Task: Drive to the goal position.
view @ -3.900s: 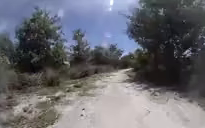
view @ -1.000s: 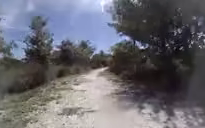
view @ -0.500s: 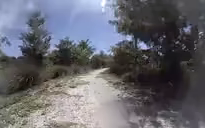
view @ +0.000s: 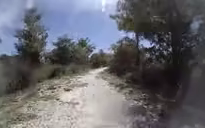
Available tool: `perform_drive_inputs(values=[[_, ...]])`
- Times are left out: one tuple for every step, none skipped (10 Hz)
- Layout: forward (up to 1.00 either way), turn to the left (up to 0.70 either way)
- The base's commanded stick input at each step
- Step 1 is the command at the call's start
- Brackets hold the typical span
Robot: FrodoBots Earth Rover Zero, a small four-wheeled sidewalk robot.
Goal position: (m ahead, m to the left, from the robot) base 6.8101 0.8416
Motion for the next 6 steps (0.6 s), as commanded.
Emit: perform_drive_inputs(values=[[0.7,0.0],[0.7,0.0],[0.7,0.0],[0.7,0.0],[0.7,0.0],[0.7,0.0]])
